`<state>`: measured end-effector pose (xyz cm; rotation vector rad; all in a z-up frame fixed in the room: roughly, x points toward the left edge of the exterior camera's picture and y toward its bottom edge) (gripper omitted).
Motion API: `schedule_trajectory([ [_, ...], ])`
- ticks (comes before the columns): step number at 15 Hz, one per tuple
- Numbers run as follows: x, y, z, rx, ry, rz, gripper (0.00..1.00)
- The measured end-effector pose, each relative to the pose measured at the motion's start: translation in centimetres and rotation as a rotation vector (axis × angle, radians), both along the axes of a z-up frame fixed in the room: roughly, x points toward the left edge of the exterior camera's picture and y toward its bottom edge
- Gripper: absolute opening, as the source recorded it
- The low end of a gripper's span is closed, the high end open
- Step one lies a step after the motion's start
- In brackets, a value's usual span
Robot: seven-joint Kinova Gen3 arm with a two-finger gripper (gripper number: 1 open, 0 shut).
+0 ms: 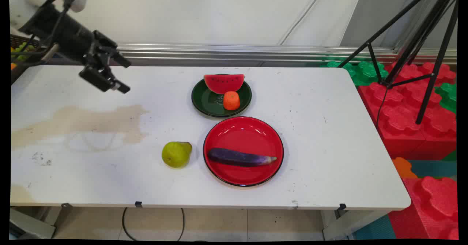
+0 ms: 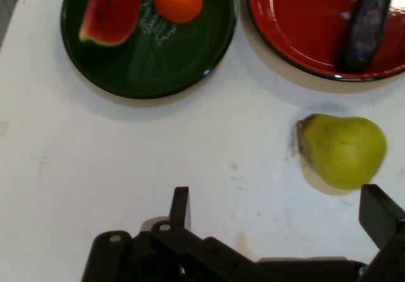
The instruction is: Pick up the mandarin from the green plate
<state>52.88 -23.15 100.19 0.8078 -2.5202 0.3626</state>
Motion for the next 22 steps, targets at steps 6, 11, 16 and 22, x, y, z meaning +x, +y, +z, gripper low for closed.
schedule_trajectory([
  [6, -2.8, -5.5, 0.8, -0.031, -0.04, 0.04, 1.0],
  [11, -6.4, -9.2, 0.0, -0.034, -0.064, 0.055, 1.0],
  [16, -10.8, -11.8, -2.7, -0.016, -0.086, 0.084, 1.0],
  [22, -15.1, -14.4, -6.3, -0.001, -0.106, 0.12, 1.0],
])
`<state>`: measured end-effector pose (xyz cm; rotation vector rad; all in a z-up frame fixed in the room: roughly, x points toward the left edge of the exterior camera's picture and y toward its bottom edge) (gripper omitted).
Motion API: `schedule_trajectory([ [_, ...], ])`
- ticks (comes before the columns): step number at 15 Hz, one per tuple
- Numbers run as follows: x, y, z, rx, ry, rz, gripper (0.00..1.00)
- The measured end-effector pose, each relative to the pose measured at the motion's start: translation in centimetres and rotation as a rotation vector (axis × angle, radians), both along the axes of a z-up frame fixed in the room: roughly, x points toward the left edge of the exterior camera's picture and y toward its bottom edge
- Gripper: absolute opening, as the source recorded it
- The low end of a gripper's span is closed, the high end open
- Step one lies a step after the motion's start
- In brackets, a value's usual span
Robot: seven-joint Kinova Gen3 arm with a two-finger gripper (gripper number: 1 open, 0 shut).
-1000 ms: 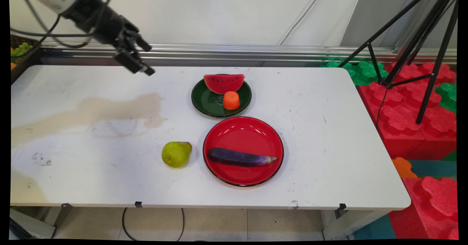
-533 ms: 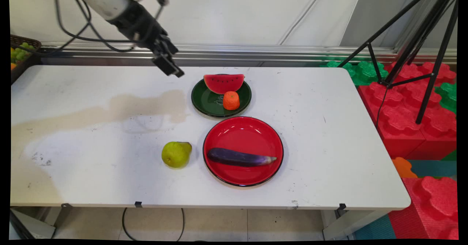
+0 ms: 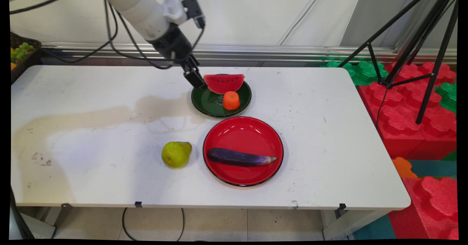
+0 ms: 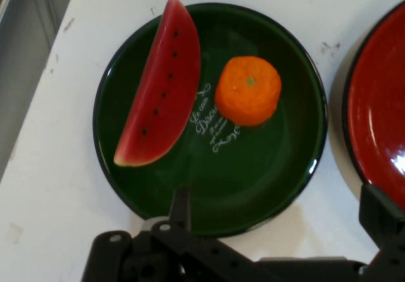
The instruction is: Pick up the mandarin from the green plate
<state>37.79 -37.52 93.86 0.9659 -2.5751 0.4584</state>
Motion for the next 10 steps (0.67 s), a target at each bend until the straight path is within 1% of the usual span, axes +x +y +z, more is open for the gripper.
schedule_trajectory([
  [4, -2.1, -2.1, -2.5, 0.007, -0.013, 0.034, 1.0],
  [7, -3.1, -3.2, -3.9, 0.014, -0.023, 0.044, 1.0],
  [10, -4.8, -5.0, -6.2, 0.025, -0.038, 0.052, 1.0],
])
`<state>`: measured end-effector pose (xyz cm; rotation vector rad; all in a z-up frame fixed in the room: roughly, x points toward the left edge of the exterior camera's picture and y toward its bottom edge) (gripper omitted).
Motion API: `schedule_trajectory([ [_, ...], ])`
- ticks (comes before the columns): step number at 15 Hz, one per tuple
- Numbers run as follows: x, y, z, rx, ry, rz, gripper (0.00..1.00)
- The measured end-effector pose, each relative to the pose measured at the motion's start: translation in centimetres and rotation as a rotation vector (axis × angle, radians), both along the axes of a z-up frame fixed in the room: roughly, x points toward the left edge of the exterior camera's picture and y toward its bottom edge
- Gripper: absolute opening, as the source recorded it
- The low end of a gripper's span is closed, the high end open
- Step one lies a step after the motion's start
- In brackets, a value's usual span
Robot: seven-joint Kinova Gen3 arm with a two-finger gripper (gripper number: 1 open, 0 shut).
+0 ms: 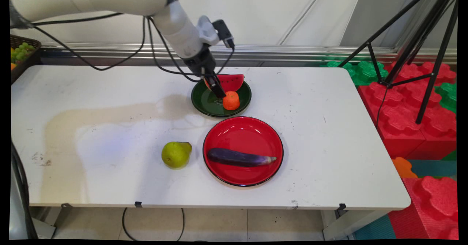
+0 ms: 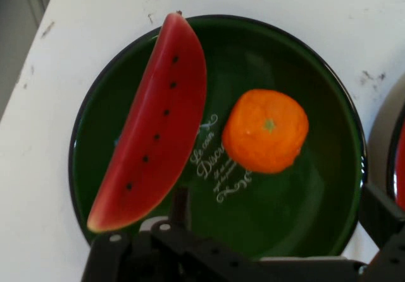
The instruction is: Pick up the mandarin from the green plate
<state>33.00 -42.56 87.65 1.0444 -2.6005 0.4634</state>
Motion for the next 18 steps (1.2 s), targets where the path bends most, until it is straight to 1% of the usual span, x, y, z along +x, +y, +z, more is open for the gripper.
schedule_trajectory([
  [4, -1.8, -1.9, -2.9, 0.016, -0.015, 0.005, 1.0],
  [9, -3.3, -3.7, -5.9, 0.023, -0.021, 0.016, 1.0],
  [16, -4.2, -4.5, -8.0, 0.029, -0.028, 0.026, 1.0],
  [17, -4.3, -4.5, -8.2, 0.029, -0.026, 0.026, 0.0],
  [18, -4.4, -4.5, -8.3, 0.028, -0.024, 0.024, 0.0],
])
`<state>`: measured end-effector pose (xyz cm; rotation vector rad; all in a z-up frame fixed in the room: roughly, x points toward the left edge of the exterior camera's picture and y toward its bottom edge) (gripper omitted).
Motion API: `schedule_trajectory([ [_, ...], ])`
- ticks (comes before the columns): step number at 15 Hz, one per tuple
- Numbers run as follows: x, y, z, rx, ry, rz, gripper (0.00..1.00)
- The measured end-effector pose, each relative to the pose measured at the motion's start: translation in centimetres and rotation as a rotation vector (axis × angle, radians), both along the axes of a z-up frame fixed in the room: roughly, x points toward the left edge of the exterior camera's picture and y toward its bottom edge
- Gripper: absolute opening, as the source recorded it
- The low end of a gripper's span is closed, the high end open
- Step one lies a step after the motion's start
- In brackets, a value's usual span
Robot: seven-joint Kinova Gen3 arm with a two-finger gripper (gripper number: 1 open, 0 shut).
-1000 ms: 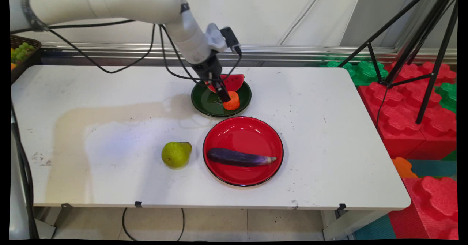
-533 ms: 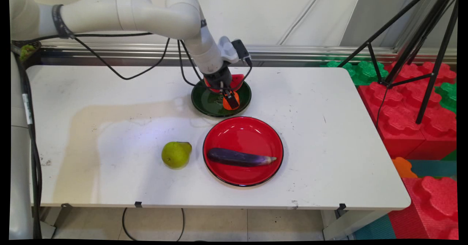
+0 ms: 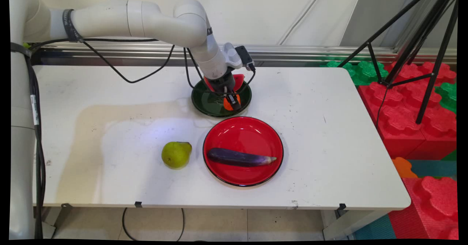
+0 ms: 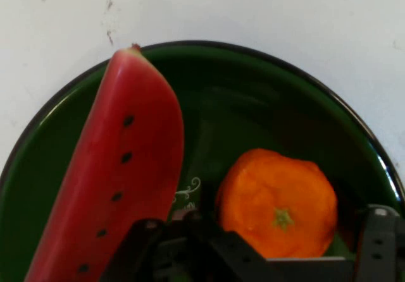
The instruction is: Place the picked object on the table
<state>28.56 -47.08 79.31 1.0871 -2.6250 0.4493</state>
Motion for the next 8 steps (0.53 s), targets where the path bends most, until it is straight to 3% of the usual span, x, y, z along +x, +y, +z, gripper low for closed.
schedule_trajectory([
  [5, 0.1, 0.6, 0.1, -0.011, 0.001, -0.001, 0.0],
  [8, 0.8, 1.2, 1.8, -0.03, 0.011, 0.018, 0.0],
])
